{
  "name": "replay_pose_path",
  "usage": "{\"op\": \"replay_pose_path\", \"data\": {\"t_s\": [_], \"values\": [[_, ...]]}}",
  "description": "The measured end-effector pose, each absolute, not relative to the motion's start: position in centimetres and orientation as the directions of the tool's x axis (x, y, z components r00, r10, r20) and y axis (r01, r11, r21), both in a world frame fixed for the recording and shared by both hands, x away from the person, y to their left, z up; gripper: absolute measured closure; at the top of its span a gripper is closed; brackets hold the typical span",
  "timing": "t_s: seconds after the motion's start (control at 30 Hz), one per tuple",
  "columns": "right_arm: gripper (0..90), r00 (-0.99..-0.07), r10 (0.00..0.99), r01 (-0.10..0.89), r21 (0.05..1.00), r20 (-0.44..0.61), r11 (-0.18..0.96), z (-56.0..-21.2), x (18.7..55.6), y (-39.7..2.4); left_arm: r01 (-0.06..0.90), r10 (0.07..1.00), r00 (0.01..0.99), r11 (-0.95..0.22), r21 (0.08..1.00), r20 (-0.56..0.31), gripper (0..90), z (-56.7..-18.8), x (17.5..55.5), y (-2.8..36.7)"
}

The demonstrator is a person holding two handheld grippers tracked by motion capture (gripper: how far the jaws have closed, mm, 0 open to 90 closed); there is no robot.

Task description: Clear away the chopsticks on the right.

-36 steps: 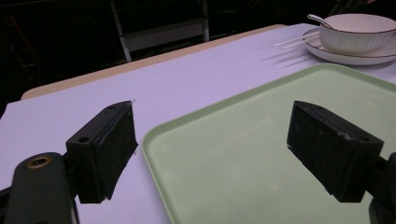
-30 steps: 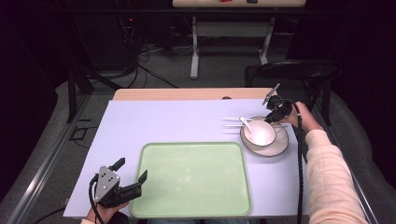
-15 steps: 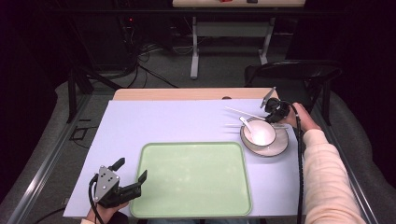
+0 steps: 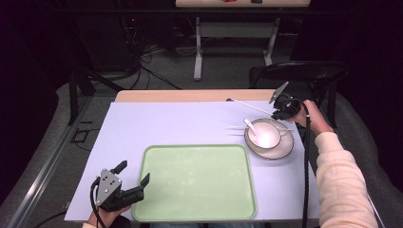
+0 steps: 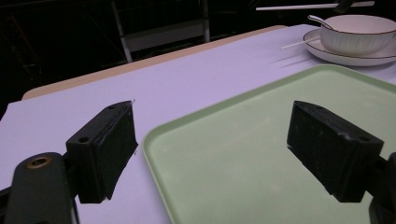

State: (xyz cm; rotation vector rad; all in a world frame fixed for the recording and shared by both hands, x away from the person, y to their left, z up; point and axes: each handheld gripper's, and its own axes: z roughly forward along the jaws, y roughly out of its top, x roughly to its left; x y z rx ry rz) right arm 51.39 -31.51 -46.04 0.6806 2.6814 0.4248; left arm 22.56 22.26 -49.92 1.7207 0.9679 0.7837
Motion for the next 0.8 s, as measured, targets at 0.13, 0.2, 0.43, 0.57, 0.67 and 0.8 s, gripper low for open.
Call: {"op": "replay_pose_path", "data": {"t_s": [0.13, 0.2, 0.43, 0.57, 0.67, 0.8], "values": [[83.7, -0.815, 0.514, 0.403, 0.375, -0.268, 0.835, -44.5, 50.3, -31.2, 0.249, 0.877, 0.475, -0.208, 0.946, 0.068, 15.5, -49.9, 22.6, 22.2], [83.7, -0.807, 0.532, 0.421, 0.382, -0.258, 0.823, -44.2, 49.9, -31.0, 0.249, 0.877, 0.476, -0.209, 0.946, 0.068, 15.4, -49.9, 22.6, 22.2], [83.8, -0.764, 0.589, 0.461, 0.416, -0.263, 0.784, -41.8, 47.4, -29.7, 0.249, 0.877, 0.476, -0.209, 0.946, 0.068, 15.4, -49.9, 22.5, 22.3], [83.9, -0.735, 0.636, 0.502, 0.443, -0.234, 0.743, -41.0, 45.7, -29.0, 0.248, 0.877, 0.476, -0.208, 0.946, 0.068, 15.4, -49.9, 22.5, 22.3], [83.9, -0.704, 0.679, 0.546, 0.455, -0.206, 0.704, -40.6, 44.1, -28.3, 0.248, 0.877, 0.476, -0.209, 0.946, 0.069, 15.5, -49.9, 22.5, 22.3], [83.9, -0.679, 0.711, 0.582, 0.456, -0.184, 0.674, -40.4, 42.9, -27.7, 0.249, 0.878, 0.474, -0.207, 0.946, 0.067, 15.4, -49.9, 22.5, 22.3]]}}
